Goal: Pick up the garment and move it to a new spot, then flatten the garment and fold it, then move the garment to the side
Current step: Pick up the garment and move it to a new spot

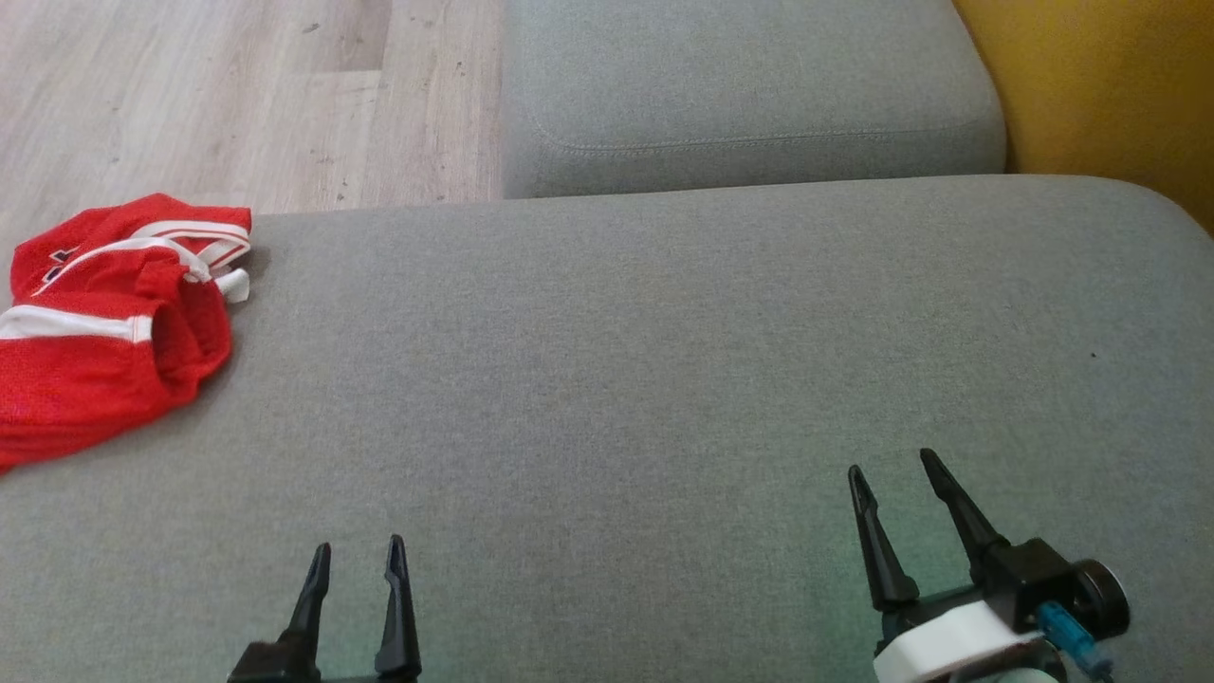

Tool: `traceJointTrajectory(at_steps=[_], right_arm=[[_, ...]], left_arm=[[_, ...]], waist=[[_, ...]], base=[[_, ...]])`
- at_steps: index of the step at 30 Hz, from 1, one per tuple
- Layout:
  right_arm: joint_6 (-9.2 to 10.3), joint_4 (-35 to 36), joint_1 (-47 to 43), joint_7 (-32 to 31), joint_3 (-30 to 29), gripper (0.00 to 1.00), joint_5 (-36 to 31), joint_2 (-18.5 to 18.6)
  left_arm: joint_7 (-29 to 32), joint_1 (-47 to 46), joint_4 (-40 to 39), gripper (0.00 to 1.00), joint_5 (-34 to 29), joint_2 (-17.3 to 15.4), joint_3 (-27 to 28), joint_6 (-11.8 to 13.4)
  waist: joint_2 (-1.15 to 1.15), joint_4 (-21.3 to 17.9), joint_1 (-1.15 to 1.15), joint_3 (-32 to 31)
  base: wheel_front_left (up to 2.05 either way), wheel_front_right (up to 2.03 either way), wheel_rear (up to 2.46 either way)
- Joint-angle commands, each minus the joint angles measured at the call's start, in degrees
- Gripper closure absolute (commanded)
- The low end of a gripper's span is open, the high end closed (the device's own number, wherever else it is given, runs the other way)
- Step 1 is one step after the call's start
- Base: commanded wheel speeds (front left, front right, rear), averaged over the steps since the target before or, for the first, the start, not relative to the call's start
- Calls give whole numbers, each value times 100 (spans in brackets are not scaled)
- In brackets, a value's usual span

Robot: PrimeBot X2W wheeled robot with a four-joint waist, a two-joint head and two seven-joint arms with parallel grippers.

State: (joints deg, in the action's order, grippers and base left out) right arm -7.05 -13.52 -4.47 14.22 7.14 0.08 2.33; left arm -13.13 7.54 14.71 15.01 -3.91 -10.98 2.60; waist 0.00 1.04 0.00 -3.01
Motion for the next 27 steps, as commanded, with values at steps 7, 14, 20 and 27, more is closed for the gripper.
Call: traceJointTrajectory(at_steps=[7, 14, 20, 27], right_arm=[[-44, 84, 108, 78, 137, 0, 42, 54], [-44, -16, 117, 76, 132, 0, 128, 54], [-44, -59, 100, 76, 97, 0, 189, 54], [-44, -88, 31, 76, 11, 0, 313, 54]], left_arm=[[-10, -183, -149, 0, 75, -57, 172, 75], [15, -176, -152, 0, 117, -85, 143, 88], [44, -200, -161, 0, 122, -98, 85, 90], [94, -289, -215, 0, 73, -159, -12, 86]], waist=[[0, 18, 0, -7], [0, 63, 0, -8], [0, 192, 0, -25], [0, 1076, 0, -77]], base=[[0, 0, 0], [0, 0, 0], [0, 0, 0], [0, 0, 0]])
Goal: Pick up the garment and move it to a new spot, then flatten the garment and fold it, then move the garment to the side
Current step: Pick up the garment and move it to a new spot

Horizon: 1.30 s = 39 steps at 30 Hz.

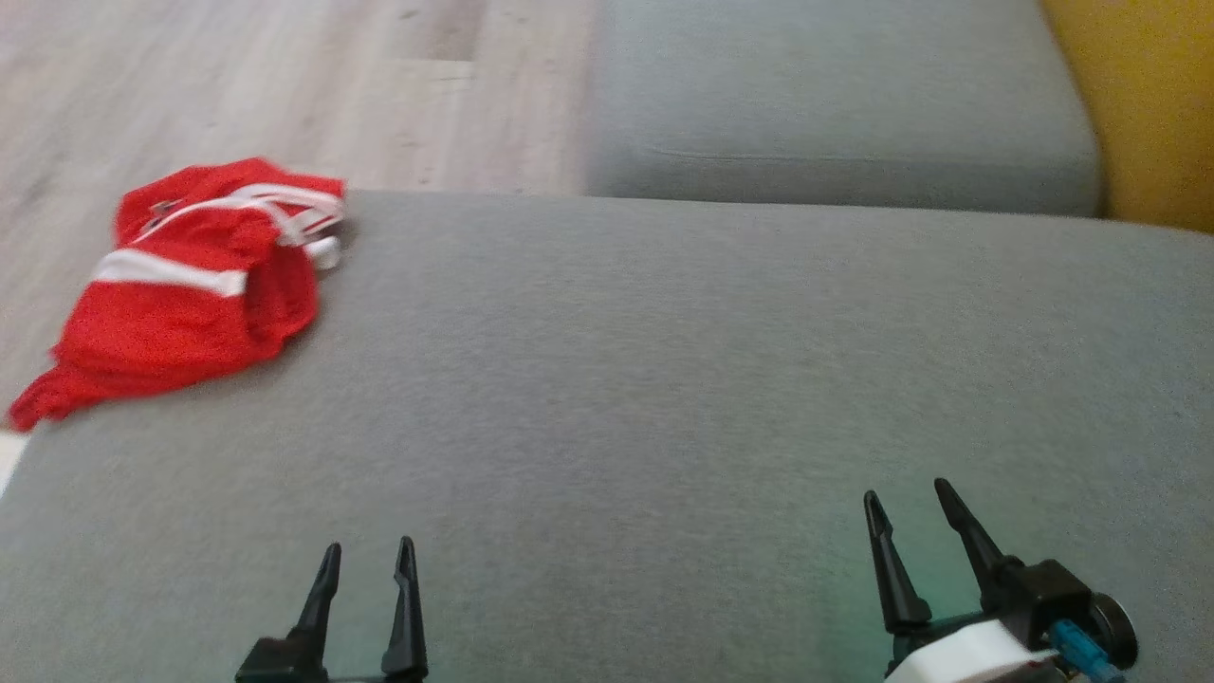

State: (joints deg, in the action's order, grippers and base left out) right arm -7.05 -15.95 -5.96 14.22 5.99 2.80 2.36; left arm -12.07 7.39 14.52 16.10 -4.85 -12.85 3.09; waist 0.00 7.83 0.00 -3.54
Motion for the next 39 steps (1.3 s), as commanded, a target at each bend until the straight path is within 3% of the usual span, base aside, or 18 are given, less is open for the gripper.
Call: traceJointTrajectory(at_steps=[1, 12, 14, 20, 25, 30, 34, 39], right_arm=[[-44, 151, 182, 76, 125, 0, 66, 52], [-44, 70, 390, 77, 261, 0, 287, 52], [-44, 50, 485, 77, 361, 0, 280, 52], [-44, -36, 670, 77, 492, 0, 261, 52], [-44, 186, 622, 77, 244, 0, 152, 52], [-44, 475, 658, 21, 18, 0, -125, 52], [-44, 780, 847, -164, -149, 0, -445, 52], [-44, 1123, 1201, -416, -161, 0, -824, 52]], left_arm=[[-6, -281, -218, 0, -48, -81, 169, 43], [66, -242, -566, 0, -50, -255, 248, 161], [31, -195, -639, 0, -9, -268, 335, 223], [-53, -43, -807, 0, 94, -309, 521, 335], [-76, -56, -961, 0, 155, -473, 765, 430], [18, -368, -1585, 0, 189, -987, 1317, 570], [471, -1107, -2345, 0, 176, -1535, 1686, 617], [1103, -2541, -2401, 0, 302, -2156, 1775, 356]], waist=[[0, 546, 0, -23], [0, 2000, 0, 73], [0, 2045, 0, 130], [0, 2082, 0, 185], [0, 2080, 0, 179], [0, 1806, 0, 506], [0, 1566, 0, 969], [0, 1254, 0, 1613]], base=[[0, 0, 0], [0, 0, 0], [0, 0, 0], [0, 0, 0], [0, 0, 0], [0, 0, 0], [0, 0, 0], [0, 0, 0]])
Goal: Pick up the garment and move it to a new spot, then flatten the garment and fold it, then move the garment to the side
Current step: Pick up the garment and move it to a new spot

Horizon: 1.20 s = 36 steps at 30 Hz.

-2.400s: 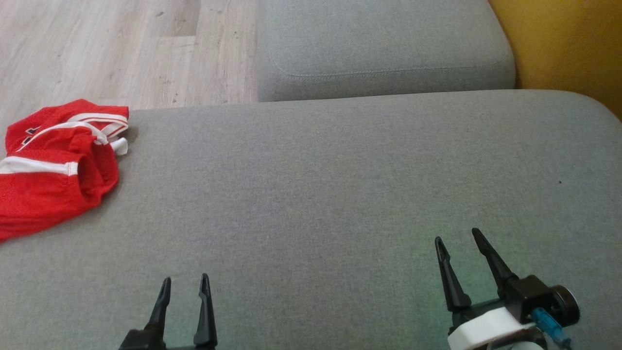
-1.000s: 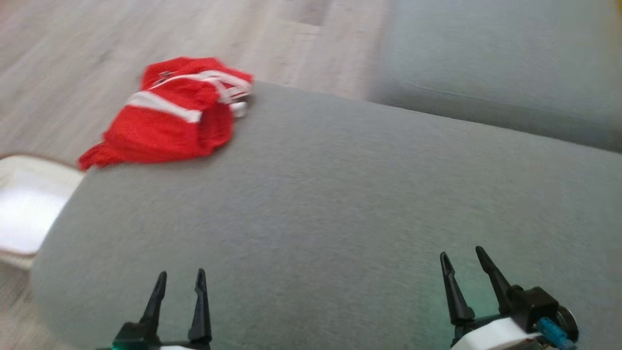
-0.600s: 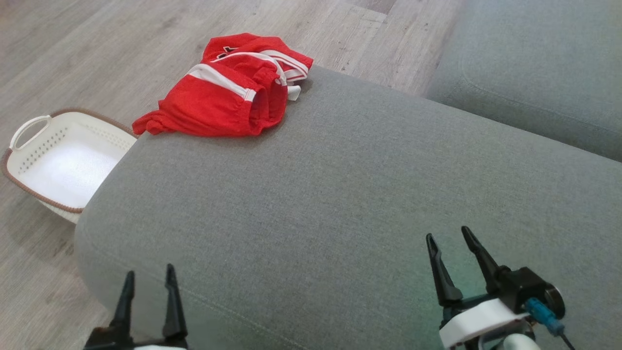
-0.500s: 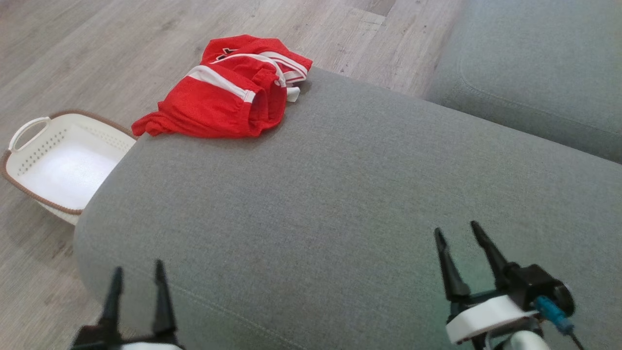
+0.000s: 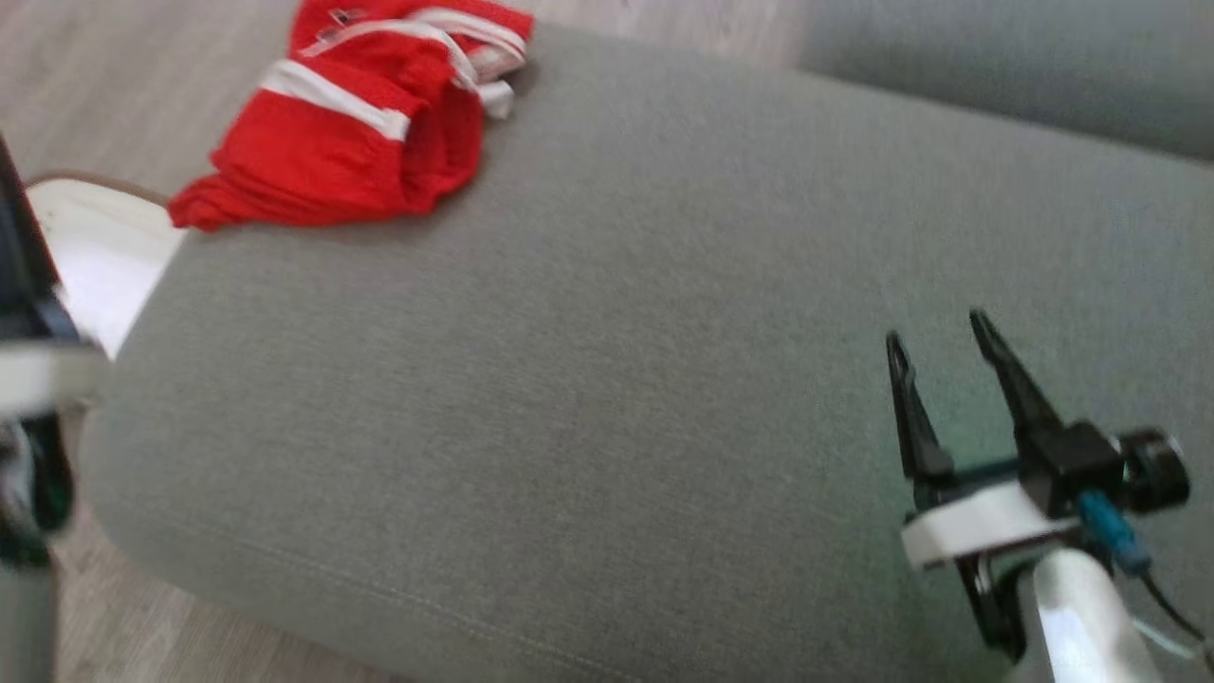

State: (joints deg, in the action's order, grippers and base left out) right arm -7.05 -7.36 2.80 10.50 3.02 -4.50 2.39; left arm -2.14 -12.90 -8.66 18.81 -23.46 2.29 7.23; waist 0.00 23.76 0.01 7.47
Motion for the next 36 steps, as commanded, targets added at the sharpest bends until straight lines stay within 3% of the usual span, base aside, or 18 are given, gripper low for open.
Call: traceJointTrajectory(at_steps=[1, 9, 14, 18, 23, 27, 29, 30, 31, 32, 36], right_arm=[[-44, 318, 418, -90, 158, 0, -169, 49], [-44, 630, 1088, -342, 449, 0, -515, 49], [-44, 794, 1424, -473, 534, 0, -717, 49], [-44, 912, 1520, -545, 515, 0, -808, 49], [-44, 1029, 1461, -609, 418, 0, -908, 49], [-44, 1074, 1436, -582, 339, 0, -928, 49], [-44, 1071, 1444, -567, 344, 0, -902, 49], [-44, 1061, 1448, -558, 354, 0, -888, 49], [-44, 1046, 1453, -547, 363, 0, -872, 49], [-44, 1026, 1457, -533, 366, 0, -858, 49], [-44, 865, 1451, -444, 388, 0, -733, 49]], left_arm=[[207, -817, 53, 0, 36, -385, 237, -102], [794, -2507, 1674, 0, 169, -608, -235, -583], [1062, -3139, 2789, 0, 431, -410, -546, -973], [1142, -3359, 3540, 0, 506, -289, -735, -1130], [1230, -3513, 4311, 0, 437, -300, -900, -1152], [1169, -3614, 4888, 0, 254, -393, -900, -786], [1109, -3664, 5039, 53, 273, -366, -871, -711], [1079, -3684, 5099, 68, 282, -348, -869, -699], [1038, -3705, 5146, 92, 305, -325, -860, -699], [980, -3729, 5177, 100, 327, -306, -847, -701], [626, -3826, 5224, 100, 374, -265, -821, -729]], waist=[[0, -410, -1, 640], [0, -928, -1, 1449], [0, -1197, -1, 1950], [0, -1323, -1, 2244], [0, -1362, -1, 2483], [0, -1350, -1, 2541], [0, -1335, -1, 2534], [0, -1324, -1, 2524], [0, -1313, -1, 2508], [0, -1301, -1, 2483], [0, -1289, -1, 2196]], base=[[0, 0, 0], [0, 0, 0], [0, 0, 0], [0, 0, 0], [0, 0, 0], [0, 0, 0], [0, 0, 0], [0, 0, 0], [0, 0, 0], [0, 0, 0], [0, 0, 0]])
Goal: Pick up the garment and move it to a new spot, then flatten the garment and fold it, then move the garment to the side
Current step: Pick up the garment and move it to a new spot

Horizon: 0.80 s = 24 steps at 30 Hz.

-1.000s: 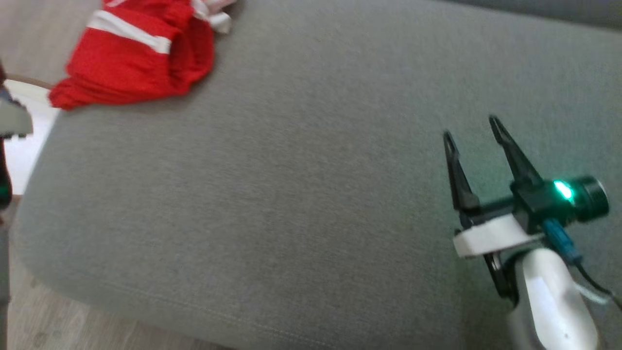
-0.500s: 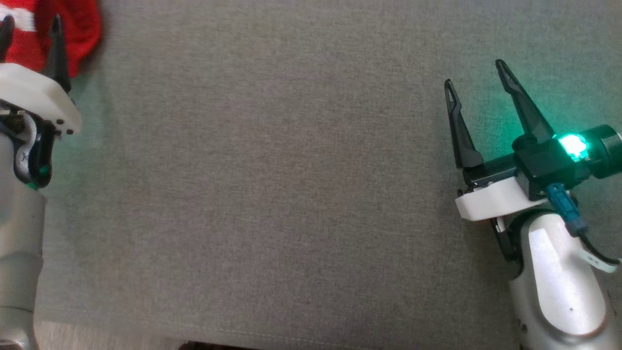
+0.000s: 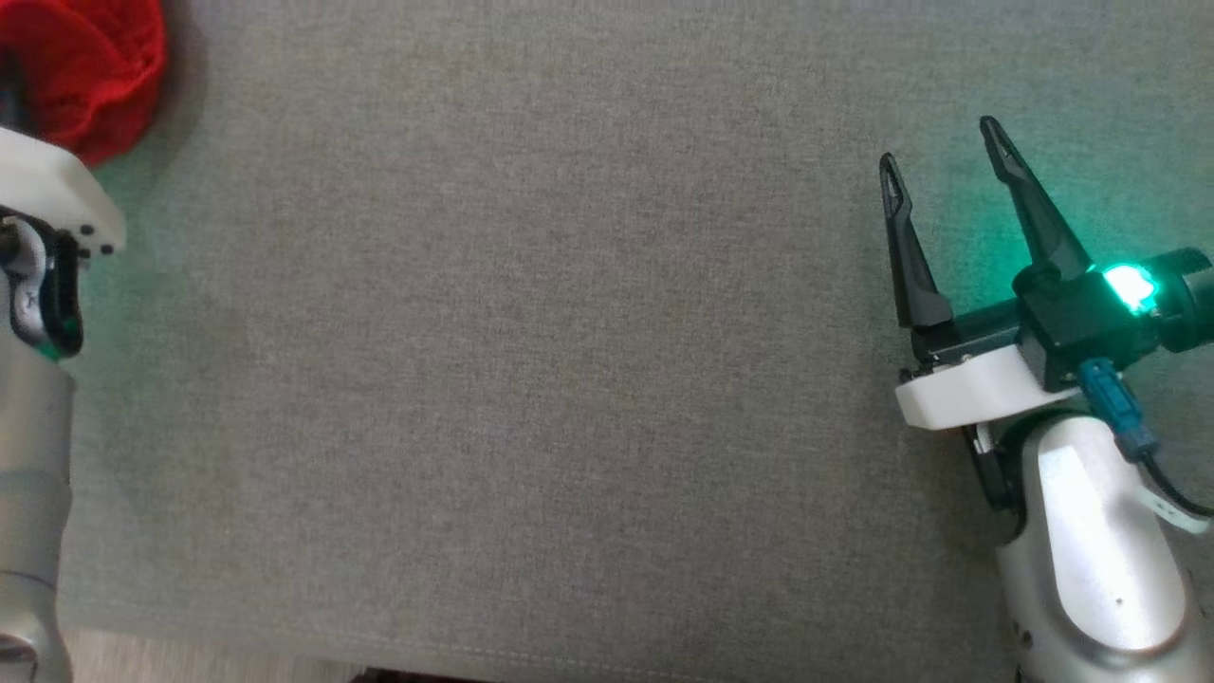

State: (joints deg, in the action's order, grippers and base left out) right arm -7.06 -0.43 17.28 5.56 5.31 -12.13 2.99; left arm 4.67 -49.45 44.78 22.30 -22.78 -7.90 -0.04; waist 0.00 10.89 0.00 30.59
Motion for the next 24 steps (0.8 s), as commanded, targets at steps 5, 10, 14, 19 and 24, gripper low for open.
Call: traceJointTrajectory(at_steps=[5, 10, 14, 19, 24], right_arm=[[-43, -83, -105, 219, 101, 0, 269, -12], [-43, -402, -350, 412, -50, 0, 532, -12], [-43, -616, -600, 541, -202, 0, 741, -12], [-43, -773, -837, 632, -349, 0, 898, -12], [-43, -908, -967, 705, -328, 0, 1024, -12]], left_arm=[[-210, -153, -249, 100, 46, -359, 159, -99], [-65, -114, -728, 100, -144, -350, -86, -38], [307, -45, -1281, 100, -358, -182, -384, 173], [714, 142, -1884, 100, -398, 343, -770, 310], [932, 390, -2280, 100, -307, 1231, -1284, 403]], waist=[[0, -117, 0, -700], [0, -342, 0, -1475], [0, -590, 0, -2018], [0, -865, 0, -2328], [0, -1305, 0, -2346]], base=[[0, 0, 0], [0, 0, 0], [0, 0, 0], [0, 0, 0], [0, 0, 0]])
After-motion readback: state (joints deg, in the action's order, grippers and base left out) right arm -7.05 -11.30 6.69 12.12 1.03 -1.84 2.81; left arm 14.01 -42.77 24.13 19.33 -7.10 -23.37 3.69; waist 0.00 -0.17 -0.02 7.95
